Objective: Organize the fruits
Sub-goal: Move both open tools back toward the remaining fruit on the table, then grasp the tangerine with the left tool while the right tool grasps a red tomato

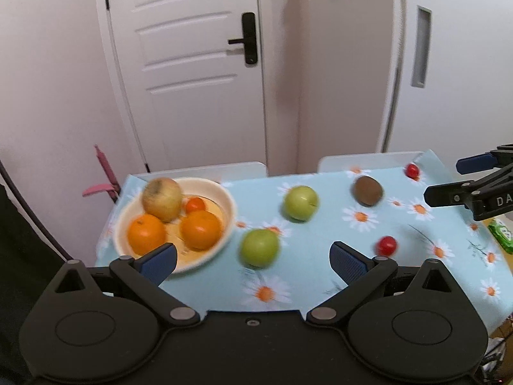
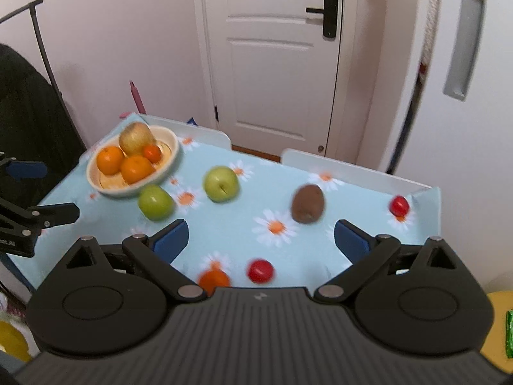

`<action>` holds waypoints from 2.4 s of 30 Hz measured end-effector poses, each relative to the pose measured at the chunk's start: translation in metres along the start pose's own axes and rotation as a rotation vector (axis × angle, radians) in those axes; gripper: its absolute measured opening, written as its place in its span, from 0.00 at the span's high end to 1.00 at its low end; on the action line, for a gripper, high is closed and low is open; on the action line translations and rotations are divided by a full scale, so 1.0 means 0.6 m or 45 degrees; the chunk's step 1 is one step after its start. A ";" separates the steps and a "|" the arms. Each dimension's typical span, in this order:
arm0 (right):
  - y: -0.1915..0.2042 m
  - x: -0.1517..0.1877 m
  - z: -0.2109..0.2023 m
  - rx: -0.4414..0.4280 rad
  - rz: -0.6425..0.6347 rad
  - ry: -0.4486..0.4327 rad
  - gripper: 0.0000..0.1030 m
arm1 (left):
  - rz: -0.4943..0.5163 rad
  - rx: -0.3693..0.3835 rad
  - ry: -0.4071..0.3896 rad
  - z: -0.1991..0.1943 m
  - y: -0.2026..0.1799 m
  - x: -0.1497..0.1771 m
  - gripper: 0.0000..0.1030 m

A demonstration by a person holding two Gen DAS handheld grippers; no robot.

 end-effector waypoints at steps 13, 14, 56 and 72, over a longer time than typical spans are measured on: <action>-0.085 0.091 0.069 -0.085 -0.128 0.047 0.00 | 0.078 0.130 0.075 0.093 -0.141 0.061 0.09; -0.087 0.097 0.078 -0.093 -0.130 0.054 0.00 | 0.090 0.142 0.078 0.102 -0.149 0.065 0.10; -0.022 0.120 0.191 -0.287 -0.218 0.086 0.40 | 0.237 0.189 0.118 0.193 -0.204 0.102 0.59; 0.012 0.080 0.151 -0.302 -0.223 0.038 0.54 | 0.112 0.097 0.091 0.127 -0.144 0.094 0.60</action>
Point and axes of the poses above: each gripper's, at about its wrist camera, not at the fingertips, and z roughly the way its jaws point, y to its left, x to its underside, the point moved 2 cm from there along z, roughly the way its jaws point, and after that the axes turned 1 degree about x, right-handed, at the moved point
